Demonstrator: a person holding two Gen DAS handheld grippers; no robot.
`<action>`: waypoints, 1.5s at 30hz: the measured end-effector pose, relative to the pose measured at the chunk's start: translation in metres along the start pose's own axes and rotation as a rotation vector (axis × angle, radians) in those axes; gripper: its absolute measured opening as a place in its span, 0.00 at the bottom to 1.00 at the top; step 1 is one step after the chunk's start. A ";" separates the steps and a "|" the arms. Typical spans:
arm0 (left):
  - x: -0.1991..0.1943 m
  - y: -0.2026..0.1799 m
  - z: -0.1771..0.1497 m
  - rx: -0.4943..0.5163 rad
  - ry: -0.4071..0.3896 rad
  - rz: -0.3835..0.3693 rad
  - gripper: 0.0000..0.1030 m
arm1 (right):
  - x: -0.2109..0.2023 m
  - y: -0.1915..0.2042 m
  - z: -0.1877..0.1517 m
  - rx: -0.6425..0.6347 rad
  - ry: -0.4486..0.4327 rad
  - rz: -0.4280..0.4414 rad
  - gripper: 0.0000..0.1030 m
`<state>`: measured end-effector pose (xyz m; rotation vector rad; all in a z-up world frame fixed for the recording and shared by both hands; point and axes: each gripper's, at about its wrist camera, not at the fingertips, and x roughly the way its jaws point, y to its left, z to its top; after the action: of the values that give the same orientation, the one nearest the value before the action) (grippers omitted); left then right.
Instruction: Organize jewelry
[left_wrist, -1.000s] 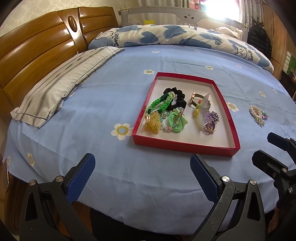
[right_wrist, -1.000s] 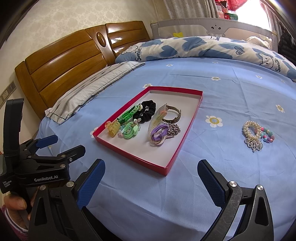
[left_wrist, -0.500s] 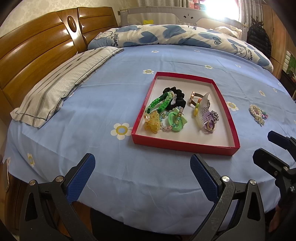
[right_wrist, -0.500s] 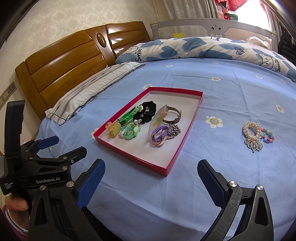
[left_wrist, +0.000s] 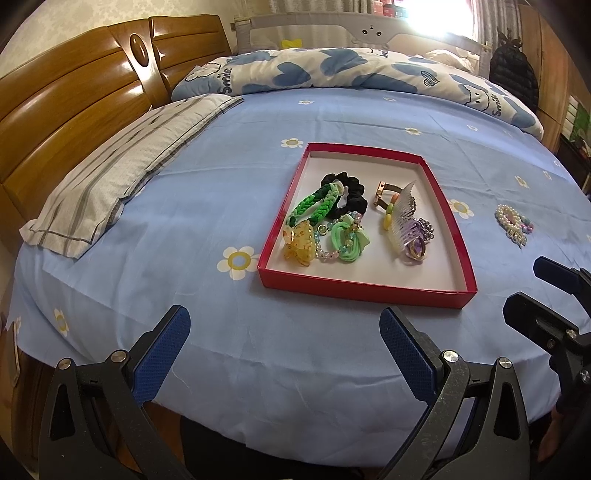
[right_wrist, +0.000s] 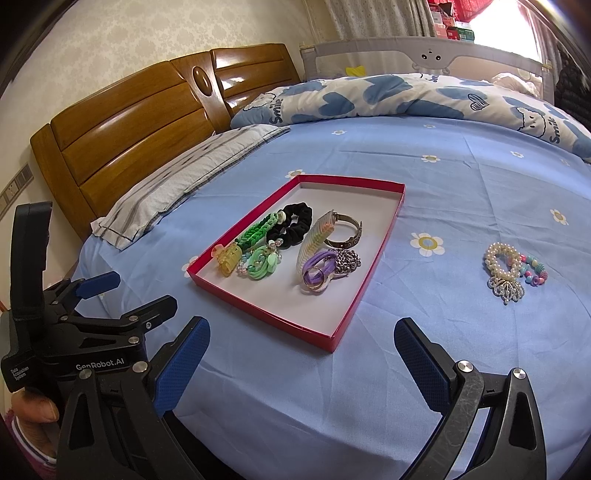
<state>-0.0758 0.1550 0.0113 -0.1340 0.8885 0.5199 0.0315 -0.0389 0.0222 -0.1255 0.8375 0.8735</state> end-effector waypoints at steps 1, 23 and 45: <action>0.000 0.000 0.000 0.000 0.000 -0.001 1.00 | 0.000 0.000 0.000 0.000 0.000 0.000 0.98; 0.000 -0.001 0.000 0.009 -0.009 0.013 1.00 | -0.001 -0.001 -0.001 0.004 -0.001 0.002 0.98; 0.006 -0.001 0.004 0.011 0.004 0.012 1.00 | 0.004 -0.005 0.000 0.018 0.004 0.000 0.98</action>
<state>-0.0692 0.1575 0.0097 -0.1195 0.8963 0.5262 0.0365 -0.0396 0.0182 -0.1119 0.8489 0.8658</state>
